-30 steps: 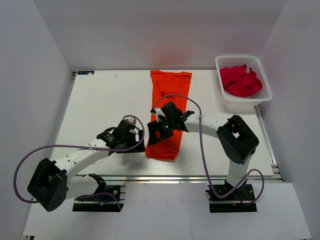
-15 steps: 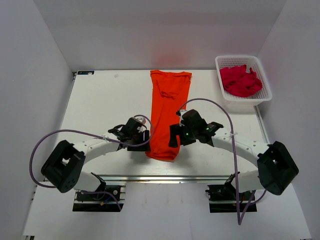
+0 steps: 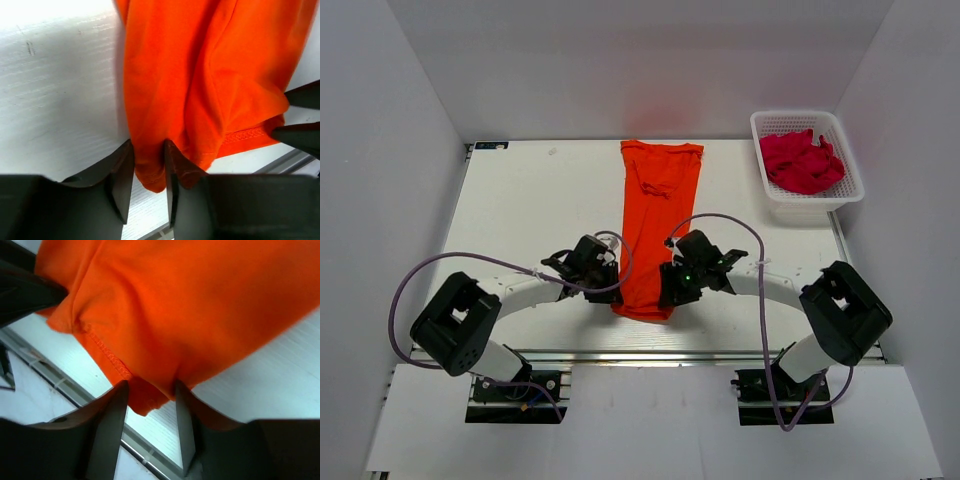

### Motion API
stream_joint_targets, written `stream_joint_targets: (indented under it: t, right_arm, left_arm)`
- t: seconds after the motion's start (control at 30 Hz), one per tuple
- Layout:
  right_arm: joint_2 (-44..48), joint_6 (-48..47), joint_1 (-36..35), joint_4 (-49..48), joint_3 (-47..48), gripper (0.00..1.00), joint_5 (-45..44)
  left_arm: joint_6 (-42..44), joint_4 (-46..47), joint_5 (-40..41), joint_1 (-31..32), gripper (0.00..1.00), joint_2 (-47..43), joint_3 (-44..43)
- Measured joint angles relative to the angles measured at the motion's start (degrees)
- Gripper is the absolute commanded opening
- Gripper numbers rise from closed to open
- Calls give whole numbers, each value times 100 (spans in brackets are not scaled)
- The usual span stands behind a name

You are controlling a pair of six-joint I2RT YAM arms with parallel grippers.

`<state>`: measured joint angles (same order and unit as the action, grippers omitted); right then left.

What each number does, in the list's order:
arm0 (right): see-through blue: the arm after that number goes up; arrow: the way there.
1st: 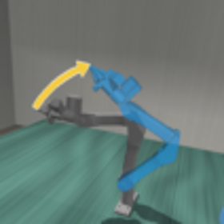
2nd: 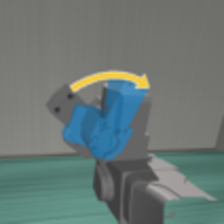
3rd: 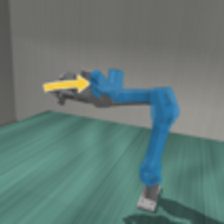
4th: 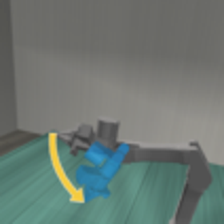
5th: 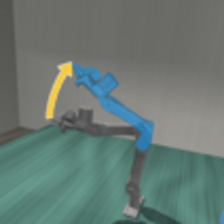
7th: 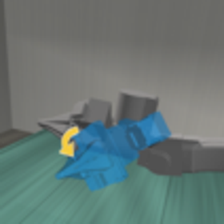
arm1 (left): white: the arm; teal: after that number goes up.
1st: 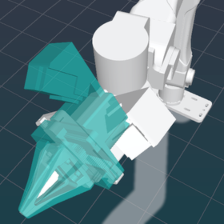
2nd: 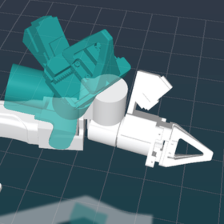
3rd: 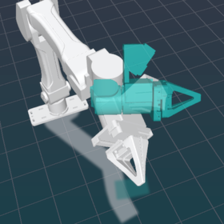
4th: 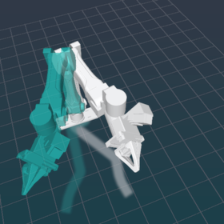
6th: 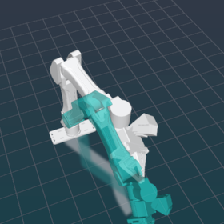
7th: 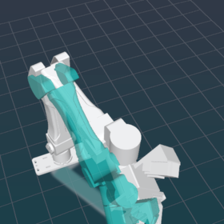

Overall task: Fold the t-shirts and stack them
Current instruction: Grab the bottom of the folded rectangular tshirt with both arms, then fold the folded rectangular tshirt in 1/3 of the way

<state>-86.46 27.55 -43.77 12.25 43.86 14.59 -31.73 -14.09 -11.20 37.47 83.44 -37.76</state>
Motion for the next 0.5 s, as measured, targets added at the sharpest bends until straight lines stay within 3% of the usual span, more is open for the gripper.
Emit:
stream_joint_targets:
  t: [0.03,0.1,0.13,0.2,0.5]
  right_arm:
    - [-39,11,-4,-48,0,22,79]
    - [-90,22,-13,-94,0,8,177]
    - [-92,74,-13,-101,-17,0,203]
    - [-52,101,-13,-98,-81,0,195]
    - [914,50,-26,105,-839,0,125]
  left_arm:
    - [-22,28,-26,0,31,0,22]
    - [-72,81,-68,0,23,-7,85]
    - [-94,87,-76,0,12,-15,109]
    - [-122,74,-90,0,0,-52,155]
    - [-223,-160,-98,15,0,-356,267]
